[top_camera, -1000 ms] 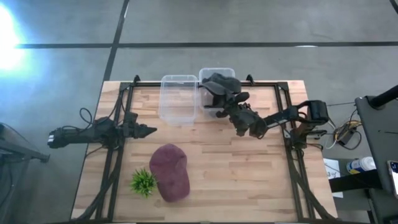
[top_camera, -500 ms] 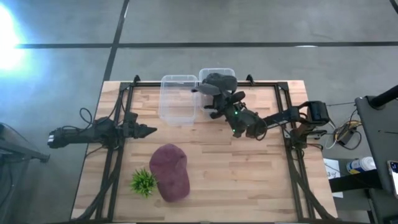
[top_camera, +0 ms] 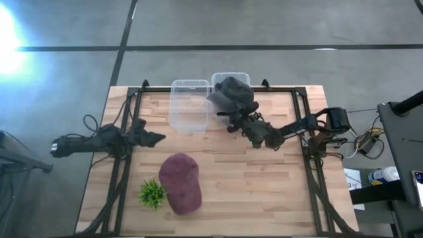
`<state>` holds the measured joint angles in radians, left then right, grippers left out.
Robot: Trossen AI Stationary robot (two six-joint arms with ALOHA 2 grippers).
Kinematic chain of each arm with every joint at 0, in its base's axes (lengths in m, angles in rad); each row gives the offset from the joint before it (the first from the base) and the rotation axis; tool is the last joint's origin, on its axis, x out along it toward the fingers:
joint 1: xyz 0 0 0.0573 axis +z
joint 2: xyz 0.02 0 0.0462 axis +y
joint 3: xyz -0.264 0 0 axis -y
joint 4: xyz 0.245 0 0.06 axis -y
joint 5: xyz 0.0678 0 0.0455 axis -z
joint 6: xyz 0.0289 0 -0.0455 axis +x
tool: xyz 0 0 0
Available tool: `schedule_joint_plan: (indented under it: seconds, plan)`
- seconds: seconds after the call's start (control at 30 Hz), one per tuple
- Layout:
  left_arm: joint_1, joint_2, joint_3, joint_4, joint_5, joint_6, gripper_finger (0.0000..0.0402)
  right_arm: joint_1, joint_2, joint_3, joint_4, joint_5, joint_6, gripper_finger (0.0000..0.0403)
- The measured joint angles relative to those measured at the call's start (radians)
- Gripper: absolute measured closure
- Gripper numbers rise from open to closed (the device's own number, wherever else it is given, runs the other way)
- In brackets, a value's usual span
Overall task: Pick & Place hat
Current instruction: Put the black cap into the right transparent bin
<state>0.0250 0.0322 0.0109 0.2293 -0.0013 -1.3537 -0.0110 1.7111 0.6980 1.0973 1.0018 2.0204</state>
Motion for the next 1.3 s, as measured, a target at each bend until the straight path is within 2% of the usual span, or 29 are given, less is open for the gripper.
schedule_joint_plan:
  seconds: [0.2, 0.3, 0.43, 0.6, 0.73, 0.83, 0.87, 0.93, 1.07, 1.17, 1.23, 1.3]
  plan:
    - [0.0, 0.0, 0.0, 0.061, 0.0, 0.053, 0.0234, 0.014, -0.001, -0.009, -0.02, -0.03, -0.042, 0.0167]
    - [0.0, 0.0, 0.0, 0.063, 0.0, 0.054, 0.0234, 0.018, -0.001, -0.021, -0.023, -0.112, -0.047, 0.0142]
    - [0.0, 0.0, 0.0, 0.064, 0.0, 0.055, 0.0234, 0.04, -0.003, -0.035, -0.02, -0.281, -0.034, 0.0112]
    - [0.0, 0.0, 0.0, 0.064, 0.0, 0.06, 0.0234, 0.069, -0.011, -0.054, -0.003, -0.348, -0.028, 0.0093]
    - [0.0, 0.0, 0.0, 0.064, 0.0, 0.077, 0.0234, 0.086, -0.072, -0.05, 0.024, -0.404, -0.15, 0.0093]
    - [0.0, 0.0, 0.0, 0.063, 0.0, 0.089, 0.0234, 0.108, -0.149, -0.032, -0.044, -0.467, -0.32, 0.0096]
    - [0.0, 0.0, 0.0, 0.063, 0.0, 0.092, 0.0234, 0.113, -0.185, -0.018, -0.101, -0.475, -0.381, 0.0098]
    - [0.0, 0.0, 0.0, 0.063, 0.0, 0.095, 0.0234, 0.105, -0.271, 0.03, -0.327, -0.474, -0.501, 0.0105]
    - [0.0, 0.001, 0.0, 0.063, 0.0, 0.095, 0.0234, 0.045, -0.395, 0.229, -1.045, -0.453, -0.714, 0.0132]
    - [0.0, 0.002, 0.0, 0.063, 0.0, 0.095, 0.0234, -0.01, -0.4, 0.42, -1.518, -0.453, -0.801, 0.0162]
    - [0.0, 0.002, 0.0, 0.062, 0.0, 0.095, 0.0234, -0.058, -0.371, 0.531, -1.711, -0.454, -0.867, 0.0182]
    - [0.0, 0.002, 0.0, 0.062, 0.0, 0.098, 0.0234, -0.113, -0.32, 0.619, -1.832, -0.457, -0.945, 0.02]
